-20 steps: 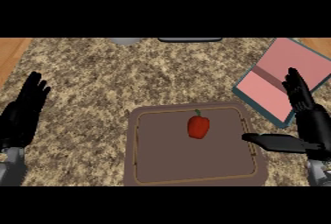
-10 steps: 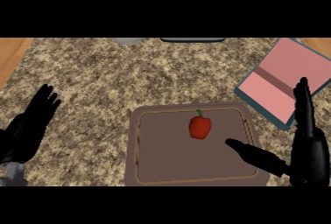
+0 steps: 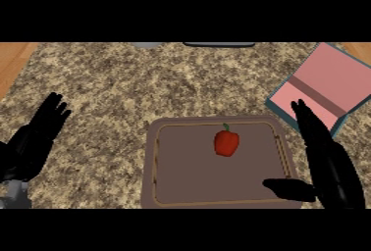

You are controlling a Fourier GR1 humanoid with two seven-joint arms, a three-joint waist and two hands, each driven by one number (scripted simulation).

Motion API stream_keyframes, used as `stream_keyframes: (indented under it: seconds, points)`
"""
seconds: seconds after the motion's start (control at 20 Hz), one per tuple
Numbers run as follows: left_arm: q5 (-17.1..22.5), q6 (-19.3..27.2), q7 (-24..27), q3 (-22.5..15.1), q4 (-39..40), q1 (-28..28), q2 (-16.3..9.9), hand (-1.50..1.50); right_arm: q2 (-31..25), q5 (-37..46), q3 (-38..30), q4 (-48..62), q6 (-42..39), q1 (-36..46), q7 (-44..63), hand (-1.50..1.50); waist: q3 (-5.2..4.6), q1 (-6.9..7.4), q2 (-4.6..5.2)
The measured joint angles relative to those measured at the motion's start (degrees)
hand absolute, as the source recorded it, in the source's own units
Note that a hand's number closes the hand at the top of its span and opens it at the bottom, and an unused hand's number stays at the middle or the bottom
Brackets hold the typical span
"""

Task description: Pick the bell pepper from the tray and place it in the cardboard box

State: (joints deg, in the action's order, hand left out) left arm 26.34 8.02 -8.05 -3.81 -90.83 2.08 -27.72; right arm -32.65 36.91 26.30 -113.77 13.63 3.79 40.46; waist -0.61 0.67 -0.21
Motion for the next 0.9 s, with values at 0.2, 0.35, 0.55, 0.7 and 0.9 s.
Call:
stream_keyframes:
  seconds: [0.2, 0.35, 0.55, 0.7, 0.9]
  points:
    - [0.08, -0.63, -0.15, -0.25, -0.25, 0.16, 0.18, 0.00, 2.01, -0.27, 2.80, -0.33, -11.89, 6.88, 13.97, -1.50, 0.11, 0.95, 0.17]
    - [0.22, -1.37, 0.13, -0.01, 0.34, 0.38, 0.30, 0.00, 5.65, -2.62, 3.25, 1.81, -18.41, 13.57, 20.49, -1.50, 0.21, 1.27, 0.29]
    - [0.37, -1.46, -0.83, 0.40, 0.11, 0.55, 0.24, 0.00, 11.47, -5.22, 4.07, 5.14, -21.77, 18.32, 24.76, -1.50, 0.35, 0.86, 0.22]
    - [0.30, -1.33, -1.16, 0.65, -0.10, 0.53, 0.53, 0.00, 14.93, -6.32, 3.78, 7.75, -23.11, 20.82, 26.67, -1.50, 0.42, 0.47, 0.17]
    - [0.00, -1.36, -1.03, 1.27, -0.41, -0.43, 0.69, 0.00, 17.10, -7.24, 2.99, 10.95, -24.70, 22.28, 27.17, -1.50, 0.48, 0.11, 0.12]
